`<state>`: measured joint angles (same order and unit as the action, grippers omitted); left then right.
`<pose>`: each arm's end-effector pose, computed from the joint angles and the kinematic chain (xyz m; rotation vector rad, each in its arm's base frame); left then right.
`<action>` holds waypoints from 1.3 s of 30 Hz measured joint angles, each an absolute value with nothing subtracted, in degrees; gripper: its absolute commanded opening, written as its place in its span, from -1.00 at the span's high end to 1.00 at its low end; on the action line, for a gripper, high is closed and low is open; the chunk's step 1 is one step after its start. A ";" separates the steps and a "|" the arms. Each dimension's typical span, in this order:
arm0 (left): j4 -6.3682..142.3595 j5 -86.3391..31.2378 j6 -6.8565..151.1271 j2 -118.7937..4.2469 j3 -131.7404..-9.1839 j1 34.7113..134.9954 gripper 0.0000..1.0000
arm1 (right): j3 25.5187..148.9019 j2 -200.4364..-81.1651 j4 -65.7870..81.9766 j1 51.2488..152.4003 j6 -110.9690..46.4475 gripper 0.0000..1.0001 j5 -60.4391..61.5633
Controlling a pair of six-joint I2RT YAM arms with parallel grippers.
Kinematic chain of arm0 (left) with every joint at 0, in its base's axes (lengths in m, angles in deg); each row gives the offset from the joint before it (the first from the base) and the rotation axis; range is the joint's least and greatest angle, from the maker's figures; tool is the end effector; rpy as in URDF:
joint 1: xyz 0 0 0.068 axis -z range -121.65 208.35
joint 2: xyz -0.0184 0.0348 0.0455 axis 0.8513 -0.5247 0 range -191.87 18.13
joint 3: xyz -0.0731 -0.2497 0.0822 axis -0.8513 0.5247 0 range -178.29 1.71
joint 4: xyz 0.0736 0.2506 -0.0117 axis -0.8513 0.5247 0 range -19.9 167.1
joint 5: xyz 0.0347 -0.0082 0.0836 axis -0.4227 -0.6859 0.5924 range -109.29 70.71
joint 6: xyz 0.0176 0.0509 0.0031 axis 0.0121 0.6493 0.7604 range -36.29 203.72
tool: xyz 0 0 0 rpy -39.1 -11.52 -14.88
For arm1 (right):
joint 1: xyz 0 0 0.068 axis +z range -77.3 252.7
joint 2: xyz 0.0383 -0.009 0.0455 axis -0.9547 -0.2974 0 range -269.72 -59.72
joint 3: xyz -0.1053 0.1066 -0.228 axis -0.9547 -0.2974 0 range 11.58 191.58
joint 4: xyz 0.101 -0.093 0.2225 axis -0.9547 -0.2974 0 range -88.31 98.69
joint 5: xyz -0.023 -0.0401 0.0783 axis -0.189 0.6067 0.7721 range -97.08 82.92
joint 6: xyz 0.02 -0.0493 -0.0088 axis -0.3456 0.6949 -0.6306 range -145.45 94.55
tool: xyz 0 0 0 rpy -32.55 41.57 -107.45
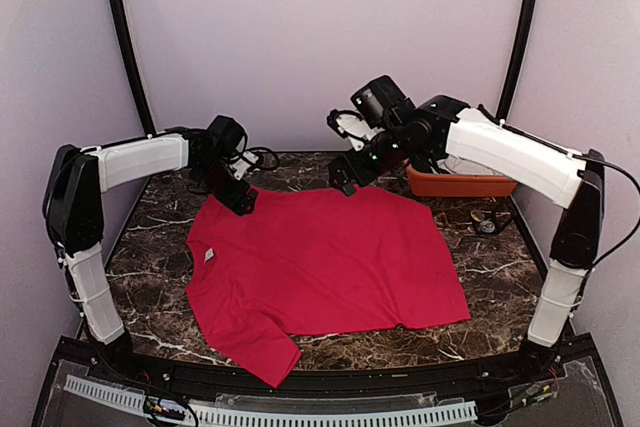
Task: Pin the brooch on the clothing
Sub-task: Smooth out the crumpled clothing at the center of the board.
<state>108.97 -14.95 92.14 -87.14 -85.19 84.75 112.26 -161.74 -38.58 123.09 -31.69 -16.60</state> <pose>0.3597 -0.1754 0.2558 0.7403 2.4565 -0.0216 0.2554 0.2994 0.3440 -0.8384 2.2697 0.2561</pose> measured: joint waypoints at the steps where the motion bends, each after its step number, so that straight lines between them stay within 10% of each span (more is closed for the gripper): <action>1: 108.75 -15.91 94.06 -88.89 -85.21 84.68 -0.68 | 115.30 -164.03 -37.66 120.68 -28.78 -0.86 -15.64; 18: 109.06 -18.47 114.87 -99.67 -89.45 84.75 -0.33 | 121.31 -184.53 -26.86 109.76 16.11 -0.94 6.24; 27: 108.88 -20.02 119.09 -103.47 -89.43 83.35 -0.30 | 122.73 -193.04 -23.71 108.42 21.21 -0.92 13.06; 39: 109.02 -22.14 119.79 -104.82 -90.82 82.06 0.29 | 126.18 -198.17 -25.22 105.54 20.99 -0.74 14.50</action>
